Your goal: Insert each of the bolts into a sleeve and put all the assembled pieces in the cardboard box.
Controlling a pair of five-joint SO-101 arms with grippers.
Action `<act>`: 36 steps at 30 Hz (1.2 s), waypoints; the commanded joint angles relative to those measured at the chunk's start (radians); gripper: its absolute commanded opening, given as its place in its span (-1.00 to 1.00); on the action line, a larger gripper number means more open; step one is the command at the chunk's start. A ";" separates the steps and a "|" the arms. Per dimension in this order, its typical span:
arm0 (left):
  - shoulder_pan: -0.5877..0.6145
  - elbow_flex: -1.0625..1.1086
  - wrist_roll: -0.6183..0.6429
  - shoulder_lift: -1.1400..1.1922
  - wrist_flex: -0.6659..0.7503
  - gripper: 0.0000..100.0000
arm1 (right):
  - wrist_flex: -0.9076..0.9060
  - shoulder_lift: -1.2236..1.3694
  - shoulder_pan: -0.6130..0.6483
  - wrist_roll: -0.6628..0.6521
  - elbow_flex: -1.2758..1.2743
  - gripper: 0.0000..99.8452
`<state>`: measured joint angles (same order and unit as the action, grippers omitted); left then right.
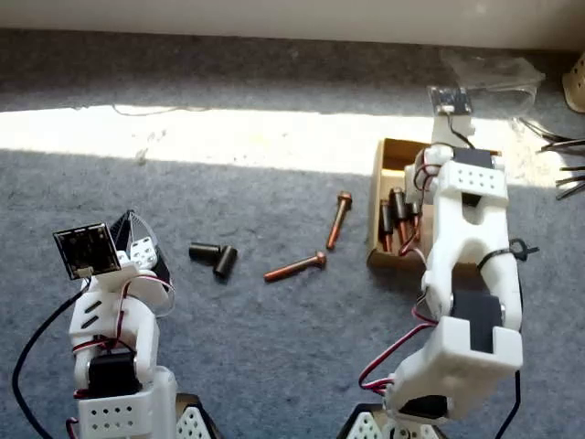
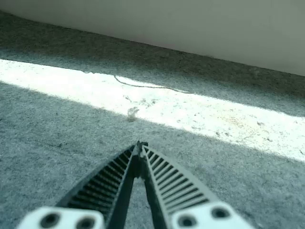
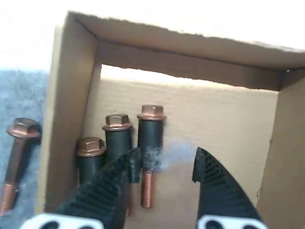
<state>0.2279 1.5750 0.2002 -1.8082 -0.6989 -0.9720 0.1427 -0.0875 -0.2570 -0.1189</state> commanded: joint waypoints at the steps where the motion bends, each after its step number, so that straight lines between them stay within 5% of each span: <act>1: -0.001 -0.018 -0.003 -0.010 -0.006 -0.98 | -0.033 -0.168 0.054 -0.011 0.048 -0.68; 10: -0.053 -0.028 -0.006 -0.010 -0.008 -0.98 | -0.058 -0.444 0.189 -0.011 -0.001 -0.68; 29: -0.054 -0.285 -0.008 -0.012 -0.382 -0.98 | -0.054 -0.769 0.604 -0.008 -0.251 -0.68; 36: 0.002 -0.291 -0.009 -0.012 -0.387 -0.98 | -0.051 -0.774 0.743 -0.069 -0.395 -0.68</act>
<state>0.1864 1.3403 0.2002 -1.8205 -1.0856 -1.0257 -0.6076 0.6045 -0.2647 -0.4933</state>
